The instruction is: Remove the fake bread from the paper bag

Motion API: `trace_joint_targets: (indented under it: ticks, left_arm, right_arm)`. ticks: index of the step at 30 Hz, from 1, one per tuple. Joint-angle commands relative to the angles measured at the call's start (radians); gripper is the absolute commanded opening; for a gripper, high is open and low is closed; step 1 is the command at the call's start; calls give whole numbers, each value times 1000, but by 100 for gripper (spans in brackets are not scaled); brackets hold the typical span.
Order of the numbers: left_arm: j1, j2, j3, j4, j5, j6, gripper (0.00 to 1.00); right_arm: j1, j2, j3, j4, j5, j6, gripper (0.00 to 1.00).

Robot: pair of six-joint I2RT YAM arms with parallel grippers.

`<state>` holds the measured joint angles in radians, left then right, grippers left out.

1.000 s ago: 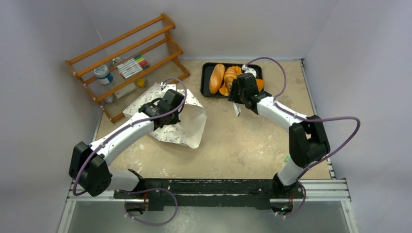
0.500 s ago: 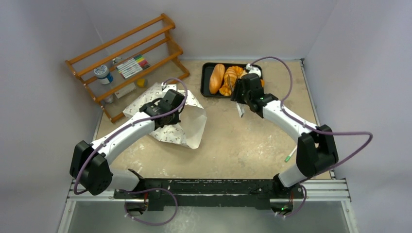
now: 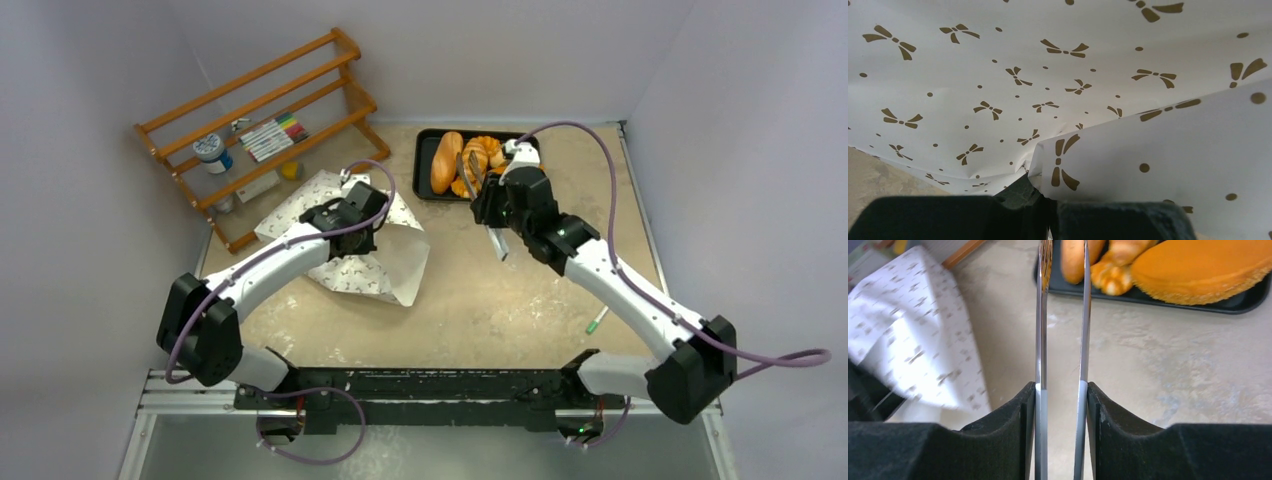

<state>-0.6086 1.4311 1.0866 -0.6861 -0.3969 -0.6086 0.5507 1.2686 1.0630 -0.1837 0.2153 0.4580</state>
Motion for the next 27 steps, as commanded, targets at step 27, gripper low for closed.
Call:
trace_joint_targets:
  ticks: [27]
  left_arm:
    - [7, 132, 199, 10, -41, 35, 0]
  right_arm:
    - [400, -352, -107, -245, -203, -6, 36]
